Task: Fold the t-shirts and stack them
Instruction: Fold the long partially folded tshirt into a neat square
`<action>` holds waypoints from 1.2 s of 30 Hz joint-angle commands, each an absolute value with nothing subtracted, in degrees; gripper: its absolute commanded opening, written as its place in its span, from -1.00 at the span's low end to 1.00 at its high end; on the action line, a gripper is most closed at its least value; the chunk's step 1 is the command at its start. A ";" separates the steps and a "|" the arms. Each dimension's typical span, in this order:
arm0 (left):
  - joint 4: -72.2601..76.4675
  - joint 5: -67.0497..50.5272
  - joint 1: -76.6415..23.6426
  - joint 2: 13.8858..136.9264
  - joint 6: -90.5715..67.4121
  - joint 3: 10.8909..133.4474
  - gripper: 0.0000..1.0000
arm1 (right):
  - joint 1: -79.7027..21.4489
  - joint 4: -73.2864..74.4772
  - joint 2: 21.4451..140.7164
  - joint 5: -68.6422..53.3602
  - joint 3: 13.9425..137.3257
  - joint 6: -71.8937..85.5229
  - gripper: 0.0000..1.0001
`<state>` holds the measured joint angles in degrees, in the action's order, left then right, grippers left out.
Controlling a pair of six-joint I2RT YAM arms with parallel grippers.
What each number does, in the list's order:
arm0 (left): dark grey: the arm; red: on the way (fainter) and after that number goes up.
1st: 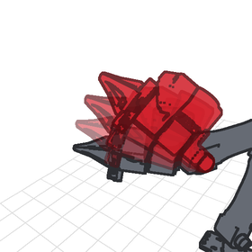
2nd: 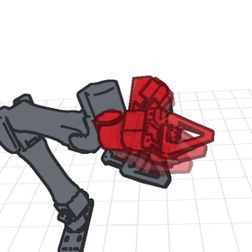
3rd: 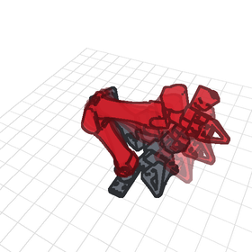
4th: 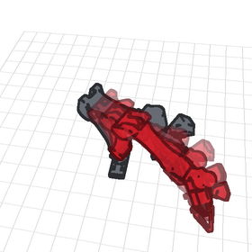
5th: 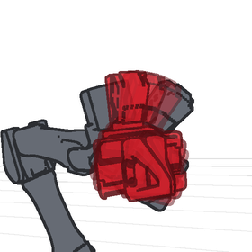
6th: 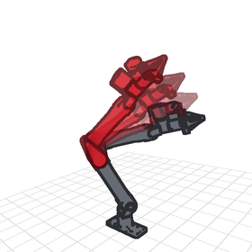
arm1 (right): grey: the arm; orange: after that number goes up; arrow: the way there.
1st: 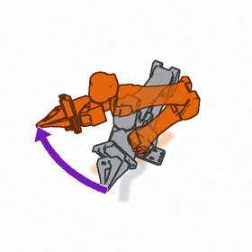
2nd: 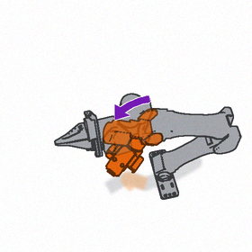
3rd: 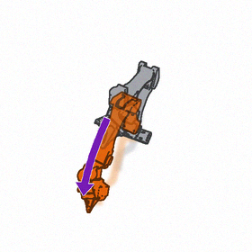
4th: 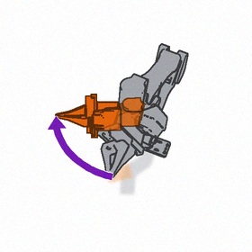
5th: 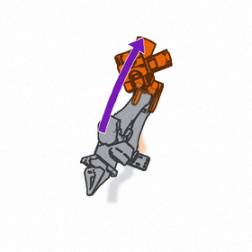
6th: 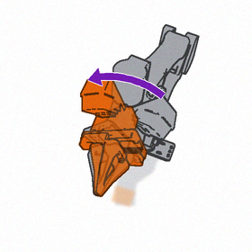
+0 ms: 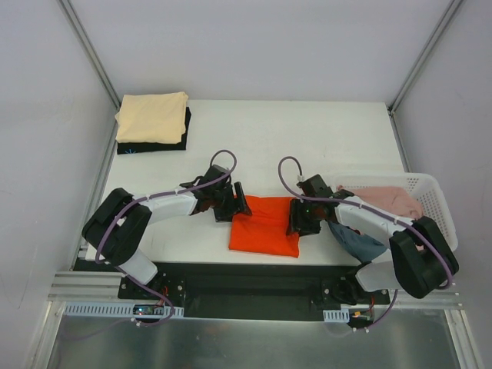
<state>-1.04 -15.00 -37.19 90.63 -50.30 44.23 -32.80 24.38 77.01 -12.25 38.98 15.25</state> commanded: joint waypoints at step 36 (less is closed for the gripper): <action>-2.37 -10.90 -38.32 94.92 -50.28 41.48 -1.00 | -23.47 25.64 72.26 -15.81 37.16 13.98 0.10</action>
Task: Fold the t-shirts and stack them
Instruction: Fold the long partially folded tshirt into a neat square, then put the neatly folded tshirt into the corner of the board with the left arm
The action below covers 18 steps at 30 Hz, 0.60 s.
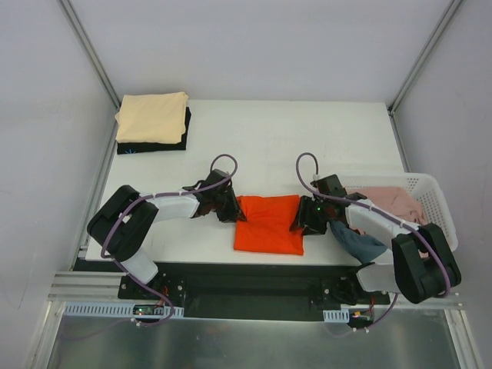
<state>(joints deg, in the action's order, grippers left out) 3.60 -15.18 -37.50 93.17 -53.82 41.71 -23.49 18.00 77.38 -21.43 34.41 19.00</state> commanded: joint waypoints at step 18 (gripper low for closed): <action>-17.67 26.42 -30.08 93.95 -25.68 63.78 -1.00 | -22.94 38.32 61.53 3.59 54.84 2.55 0.93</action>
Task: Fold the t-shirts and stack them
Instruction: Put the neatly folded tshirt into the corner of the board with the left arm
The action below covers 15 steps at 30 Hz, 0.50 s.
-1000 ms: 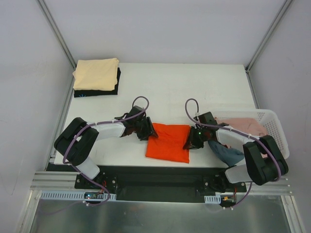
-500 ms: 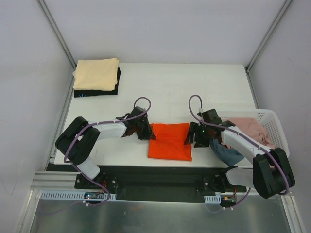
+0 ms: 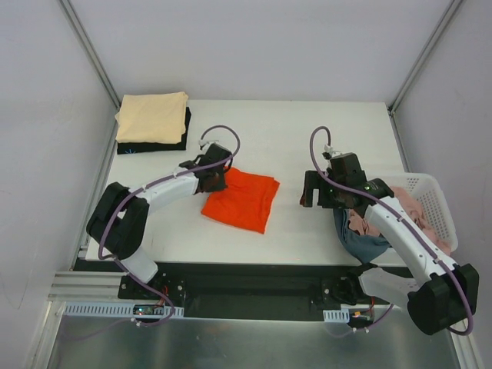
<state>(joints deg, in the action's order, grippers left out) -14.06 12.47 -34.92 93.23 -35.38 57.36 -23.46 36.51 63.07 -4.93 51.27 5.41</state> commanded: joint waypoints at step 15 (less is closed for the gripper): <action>-14.15 38.41 -14.16 113.64 5.35 96.39 -1.00 | -18.90 36.47 63.63 11.60 57.04 0.35 0.93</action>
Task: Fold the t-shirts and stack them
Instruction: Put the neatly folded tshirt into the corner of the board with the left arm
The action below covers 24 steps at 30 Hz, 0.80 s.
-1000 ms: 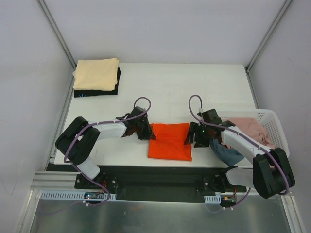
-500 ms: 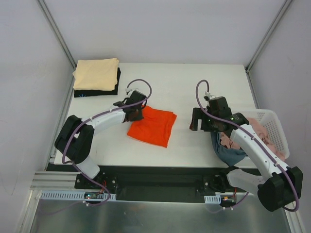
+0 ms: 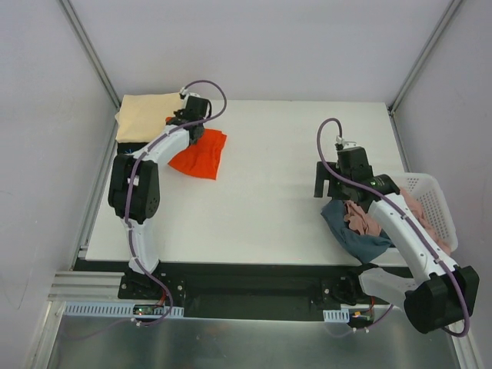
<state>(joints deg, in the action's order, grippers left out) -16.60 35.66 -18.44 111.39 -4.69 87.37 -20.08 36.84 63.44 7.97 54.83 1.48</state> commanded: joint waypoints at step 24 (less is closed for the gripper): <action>-10.20 33.22 -6.42 117.33 20.66 120.05 -1.00 | -16.44 36.39 67.41 12.92 58.71 0.44 0.93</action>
